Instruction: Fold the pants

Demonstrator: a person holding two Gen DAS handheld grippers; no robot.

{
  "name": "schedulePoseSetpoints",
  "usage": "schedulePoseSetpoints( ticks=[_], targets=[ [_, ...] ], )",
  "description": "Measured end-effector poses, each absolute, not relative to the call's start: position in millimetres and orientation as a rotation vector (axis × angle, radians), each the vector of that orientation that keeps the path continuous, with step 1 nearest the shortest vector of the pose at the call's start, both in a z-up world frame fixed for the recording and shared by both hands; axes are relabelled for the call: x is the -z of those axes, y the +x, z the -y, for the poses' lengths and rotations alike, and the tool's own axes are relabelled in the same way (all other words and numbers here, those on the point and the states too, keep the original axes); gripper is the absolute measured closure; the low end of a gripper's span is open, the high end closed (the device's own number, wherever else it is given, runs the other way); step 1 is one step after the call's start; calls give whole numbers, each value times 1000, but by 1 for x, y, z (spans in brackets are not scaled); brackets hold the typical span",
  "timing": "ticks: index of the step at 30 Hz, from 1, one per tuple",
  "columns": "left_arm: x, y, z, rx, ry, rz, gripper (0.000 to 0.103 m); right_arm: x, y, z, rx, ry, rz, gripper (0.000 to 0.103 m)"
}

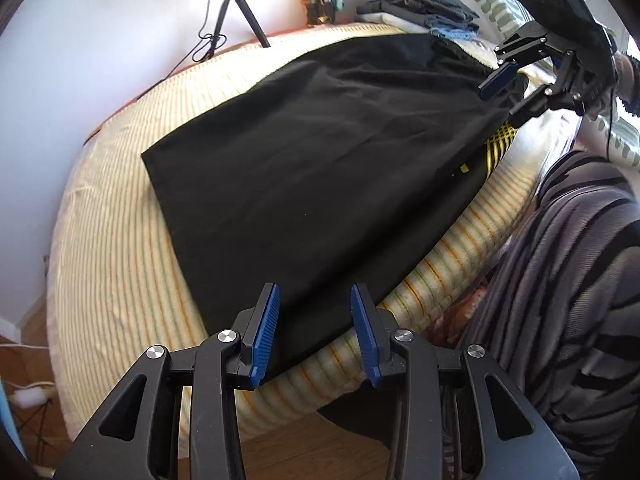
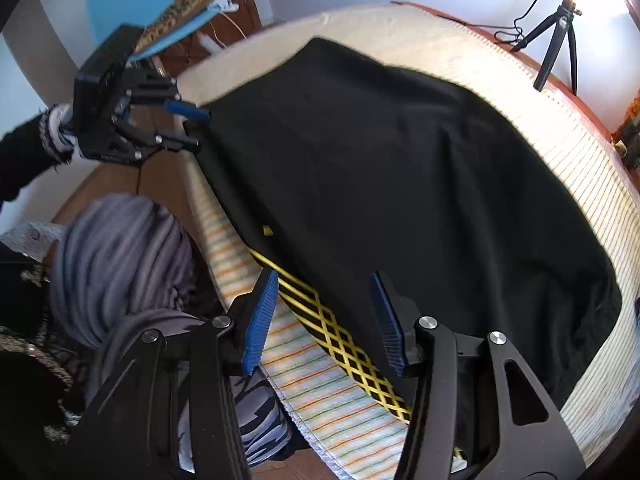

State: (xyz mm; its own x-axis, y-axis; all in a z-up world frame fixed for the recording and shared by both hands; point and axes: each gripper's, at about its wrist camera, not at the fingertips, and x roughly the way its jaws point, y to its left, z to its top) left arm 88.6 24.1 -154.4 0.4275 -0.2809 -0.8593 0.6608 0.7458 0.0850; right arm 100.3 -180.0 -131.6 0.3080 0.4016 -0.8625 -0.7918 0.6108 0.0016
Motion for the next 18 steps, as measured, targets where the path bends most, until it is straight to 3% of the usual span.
schedulePoseSetpoints(
  ticks=[5, 6, 9, 11, 14, 18],
  targets=[
    [157, 91, -19, 604, 481, -944, 68, 153, 99, 170, -776, -567, -967, 53],
    [157, 93, -19, 604, 477, -945, 74, 156, 100, 168, -766, -577, -967, 54],
    [159, 93, -17, 608, 489, -943, 92, 160, 101, 166, -751, -599, -962, 65],
    [160, 94, -16, 608, 500, -932, 98, 158, 102, 167, -750, -609, -954, 72],
    [156, 94, -18, 603, 484, -918, 100, 158, 102, 165, -742, -623, -944, 93],
    [149, 90, -22, 590, 469, -890, 102, 152, 100, 166, -746, -620, -939, 98]
  ],
)
